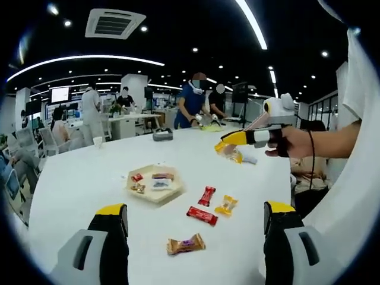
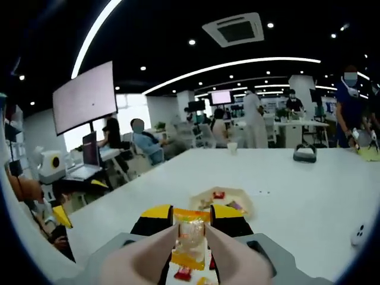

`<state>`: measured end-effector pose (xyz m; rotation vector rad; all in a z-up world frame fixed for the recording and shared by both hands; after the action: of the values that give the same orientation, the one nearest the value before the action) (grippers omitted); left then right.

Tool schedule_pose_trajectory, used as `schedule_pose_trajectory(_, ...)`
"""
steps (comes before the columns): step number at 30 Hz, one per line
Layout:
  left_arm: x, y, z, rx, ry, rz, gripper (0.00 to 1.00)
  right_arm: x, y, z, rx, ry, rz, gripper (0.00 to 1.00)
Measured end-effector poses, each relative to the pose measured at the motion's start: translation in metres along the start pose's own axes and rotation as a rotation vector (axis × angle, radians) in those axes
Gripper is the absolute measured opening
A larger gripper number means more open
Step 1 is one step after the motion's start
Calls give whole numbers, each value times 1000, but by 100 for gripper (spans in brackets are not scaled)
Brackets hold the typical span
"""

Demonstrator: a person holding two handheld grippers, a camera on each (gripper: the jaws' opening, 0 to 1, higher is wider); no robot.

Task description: Place the target food into the container with the food tongs after gripping and lifting it, then release it inside without dropping or visibly crushing the food.

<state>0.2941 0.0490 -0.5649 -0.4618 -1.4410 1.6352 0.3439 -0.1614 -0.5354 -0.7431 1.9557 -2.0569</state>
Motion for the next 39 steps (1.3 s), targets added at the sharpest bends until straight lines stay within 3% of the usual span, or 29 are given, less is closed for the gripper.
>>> schedule_pose_trajectory(2,-2,8,6,61,35,-26,87,0,-1,1,-1,10,2,24)
schedule_pose_trajectory(5,-1,8,6,72,44,-29,83,1,-3,-2,-2,9,1,24)
schedule_pose_trajectory(8,2,2,5,63,38,-19,90,-3,-2,-3,21,-10,-13,24)
schedule_pose_trajectory(11,2,1,0,21,16,-17,89,-14,-2,0,21,-23,-10,24)
schedule_pose_trajectory(14,4,0,3,46,9,-10,89,-19,-6,-3,44,-34,-10,24)
schedule_pose_trajectory(15,4,-3,5,57,9,26,91,-21,-5,-1,41,-33,-14,24)
schedule_pose_trajectory(17,3,6,7,72,24,-13,96,-22,-6,0,36,-32,-10,24)
schedule_pose_trajectory(21,7,17,8,1,22,-83,99,-25,-8,3,40,-40,-12,24)
schedule_pose_trajectory(28,0,10,5,-7,-20,-59,99,-37,-13,2,44,-55,-14,24)
schedule_pose_trajectory(32,0,5,11,6,5,-47,99,-45,-17,1,73,-62,-9,24)
schedule_pose_trajectory(36,0,8,9,-41,4,-89,99,-45,-22,6,69,-64,1,24)
schedule_pose_trajectory(39,2,6,9,-46,4,-68,100,-46,-23,6,81,-68,4,24)
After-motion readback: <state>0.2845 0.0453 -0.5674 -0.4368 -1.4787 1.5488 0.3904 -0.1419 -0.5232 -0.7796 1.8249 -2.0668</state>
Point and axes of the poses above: the point that each gripper's makers call its tool centre point, and the gripper's own axes: x roughly backward along the fingers, z roughly to its right, y roughly out of its underside, the point moved 3 cm from there along x, roughly backward along the fingers, and after that the axes turned 7 degrees about x, right-handed, at the moved point
